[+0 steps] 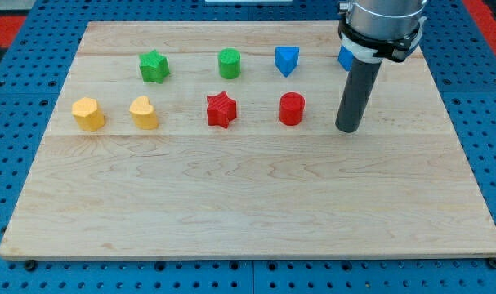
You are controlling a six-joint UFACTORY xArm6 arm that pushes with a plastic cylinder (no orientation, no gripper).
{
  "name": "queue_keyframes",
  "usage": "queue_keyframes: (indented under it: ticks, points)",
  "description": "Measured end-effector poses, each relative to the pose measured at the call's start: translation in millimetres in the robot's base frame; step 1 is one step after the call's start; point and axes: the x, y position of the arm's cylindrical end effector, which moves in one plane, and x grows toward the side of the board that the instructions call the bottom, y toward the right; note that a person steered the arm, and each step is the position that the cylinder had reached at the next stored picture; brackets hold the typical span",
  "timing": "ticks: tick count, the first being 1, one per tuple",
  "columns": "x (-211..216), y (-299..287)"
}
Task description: Move the red circle diagonally right below to the red star
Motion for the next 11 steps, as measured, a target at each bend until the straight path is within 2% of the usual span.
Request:
queue_keyframes:
  ticks: [3,4,5,6,7,9,11]
  points:
    - [-1.2,8.9]
    - [-14.7,-5.5]
    - [-53.1,-2.0]
    - [-65.4,-33.4]
    - [-66.1,-93.9]
    - [-29.4,-85.2]
    - [-15.2,-85.2]
